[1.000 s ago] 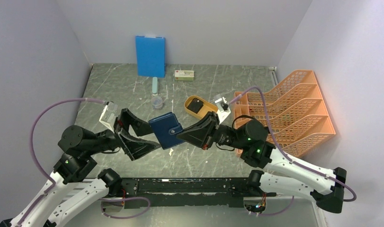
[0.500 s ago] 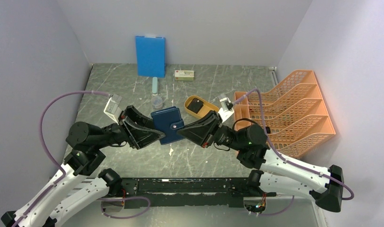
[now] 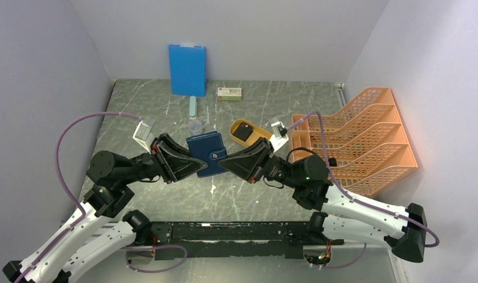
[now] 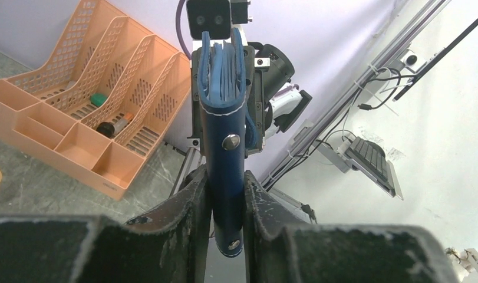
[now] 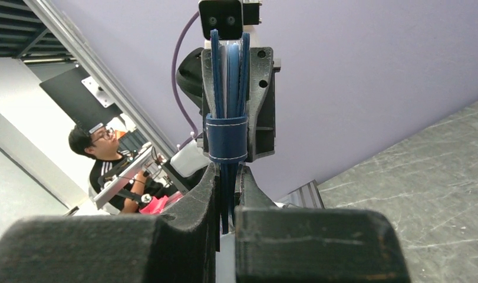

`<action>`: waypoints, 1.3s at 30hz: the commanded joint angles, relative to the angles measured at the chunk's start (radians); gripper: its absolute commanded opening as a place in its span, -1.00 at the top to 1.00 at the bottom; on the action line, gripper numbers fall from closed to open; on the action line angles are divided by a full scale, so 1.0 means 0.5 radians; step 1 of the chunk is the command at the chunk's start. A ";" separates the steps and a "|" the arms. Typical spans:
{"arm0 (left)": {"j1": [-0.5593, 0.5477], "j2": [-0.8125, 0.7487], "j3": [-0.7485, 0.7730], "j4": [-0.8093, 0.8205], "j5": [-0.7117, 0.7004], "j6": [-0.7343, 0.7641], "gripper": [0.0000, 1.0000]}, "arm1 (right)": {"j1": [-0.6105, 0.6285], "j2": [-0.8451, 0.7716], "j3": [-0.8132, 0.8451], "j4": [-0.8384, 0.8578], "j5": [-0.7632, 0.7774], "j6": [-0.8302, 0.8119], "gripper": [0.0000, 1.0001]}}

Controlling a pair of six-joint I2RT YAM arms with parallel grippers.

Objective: Put the credit cards into the card holder
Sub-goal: Adjust the card holder.

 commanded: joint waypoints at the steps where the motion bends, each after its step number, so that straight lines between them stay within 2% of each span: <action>1: -0.011 0.033 0.056 -0.054 0.028 0.060 0.58 | 0.036 -0.001 0.048 0.031 0.029 -0.034 1.00; 2: -0.009 0.037 0.061 -0.073 0.021 0.068 0.78 | 0.046 0.005 0.072 -0.017 0.033 -0.054 1.00; 3: -0.011 0.044 0.078 -0.136 -0.008 0.106 0.88 | 0.056 0.016 0.098 -0.068 0.033 -0.071 1.00; 5: -0.011 0.049 0.121 -0.283 -0.078 0.186 0.90 | 0.066 0.023 0.159 -0.203 0.021 -0.108 1.00; 6: -0.011 0.049 0.143 -0.369 -0.122 0.235 0.90 | 0.067 0.021 0.200 -0.295 0.008 -0.141 0.87; 9: -0.011 0.036 0.228 -0.702 -0.308 0.391 0.90 | 0.071 -0.046 0.339 -0.698 0.087 -0.269 0.09; 10: -0.011 0.030 0.254 -0.818 -0.390 0.438 0.90 | 0.069 -0.091 0.356 -0.821 0.136 -0.301 -0.09; 11: -0.011 0.024 0.278 -0.946 -0.493 0.483 0.90 | 0.071 -0.145 0.365 -0.933 0.192 -0.335 -0.21; 13: -0.011 0.025 0.322 -1.187 -0.702 0.557 0.90 | 0.070 -0.258 0.389 -1.183 0.298 -0.405 -0.34; 17: -0.011 0.099 0.371 -1.634 -1.066 0.646 0.90 | 0.069 -0.428 0.492 -1.729 0.524 -0.525 -0.39; 20: -0.011 0.114 0.363 -1.661 -1.000 0.693 0.90 | 0.069 -0.532 0.502 -1.931 0.614 -0.561 -0.39; 24: -0.011 0.031 0.302 -1.371 -0.707 0.702 0.90 | 0.067 -0.565 0.408 -1.805 0.553 -0.538 -0.39; 28: -0.011 0.017 0.317 -1.136 -0.313 0.697 0.90 | 0.068 -0.404 0.445 -1.662 0.395 -0.515 -0.39; 31: -0.010 0.065 0.348 -1.081 -0.033 0.694 0.90 | 0.068 -0.316 0.493 -1.574 0.268 -0.510 -0.40; 35: -0.011 0.070 0.341 -1.116 0.071 0.725 0.90 | 0.068 -0.299 0.496 -1.472 0.196 -0.484 -0.40; 39: -0.011 0.029 0.242 -0.918 0.168 0.644 0.90 | 0.070 -0.265 0.508 -1.347 0.089 -0.425 -0.40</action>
